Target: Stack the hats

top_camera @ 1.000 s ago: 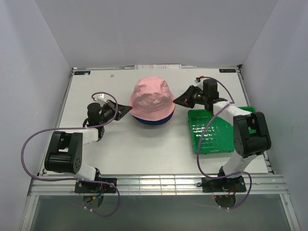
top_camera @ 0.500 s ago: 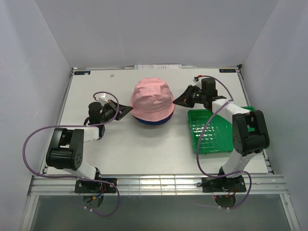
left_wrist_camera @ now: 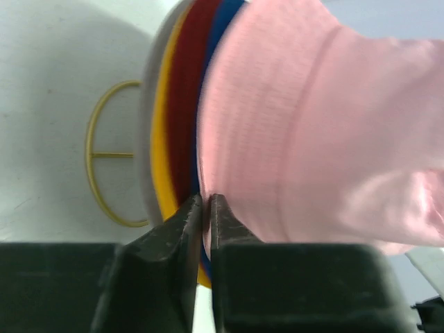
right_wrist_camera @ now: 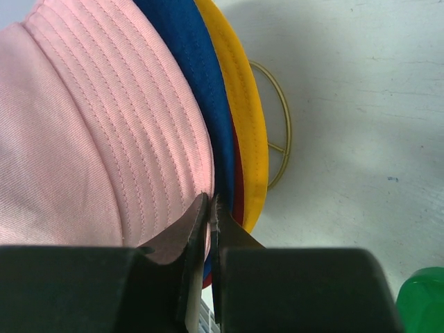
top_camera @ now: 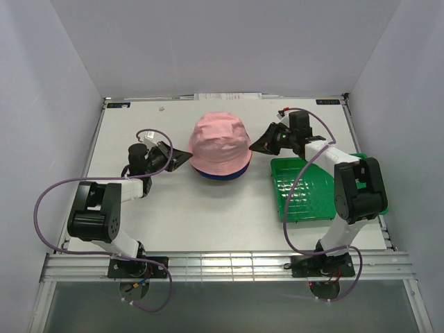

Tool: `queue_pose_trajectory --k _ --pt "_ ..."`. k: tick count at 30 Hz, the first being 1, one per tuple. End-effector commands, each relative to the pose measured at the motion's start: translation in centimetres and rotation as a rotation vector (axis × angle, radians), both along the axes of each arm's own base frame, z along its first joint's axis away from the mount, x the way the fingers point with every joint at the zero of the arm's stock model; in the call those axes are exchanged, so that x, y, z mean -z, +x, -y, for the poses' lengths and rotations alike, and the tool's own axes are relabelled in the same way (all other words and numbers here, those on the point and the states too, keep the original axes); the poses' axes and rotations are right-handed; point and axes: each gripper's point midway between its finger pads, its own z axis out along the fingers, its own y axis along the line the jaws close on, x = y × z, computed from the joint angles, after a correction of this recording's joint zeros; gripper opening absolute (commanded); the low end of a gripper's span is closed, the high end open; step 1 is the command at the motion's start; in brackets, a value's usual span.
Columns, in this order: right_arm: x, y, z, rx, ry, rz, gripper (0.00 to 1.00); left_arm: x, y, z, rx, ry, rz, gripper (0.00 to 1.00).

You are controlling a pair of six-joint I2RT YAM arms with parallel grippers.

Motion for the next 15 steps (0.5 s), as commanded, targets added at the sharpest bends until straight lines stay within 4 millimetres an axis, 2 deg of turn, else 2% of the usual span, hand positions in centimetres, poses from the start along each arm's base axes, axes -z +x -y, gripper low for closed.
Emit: queue_pose_trajectory --k 1,2,5,6,10,15 --pt "4.1 -0.3 3.0 0.079 -0.17 -0.074 0.08 3.0 0.0 -2.1 -0.075 0.09 -0.107 0.26" --pt "3.5 -0.2 2.8 0.077 -0.163 -0.062 0.08 2.0 0.1 -1.9 -0.07 0.083 -0.083 0.32" --pt "2.5 -0.3 2.3 0.067 -0.152 -0.043 0.08 0.6 0.1 -1.9 -0.065 0.081 -0.056 0.47" --pt "2.2 -0.2 2.2 0.066 -0.15 -0.037 0.08 -0.3 0.0 -1.8 -0.06 0.078 -0.039 0.49" --pt "1.2 -0.5 1.8 0.064 -0.13 -0.023 0.08 -2.6 -0.3 -1.6 -0.045 0.055 -0.003 0.52" --pt "-0.5 -1.0 1.0 0.054 -0.099 0.009 0.08 -4.4 -1.4 -1.3 -0.026 0.019 0.013 0.52"
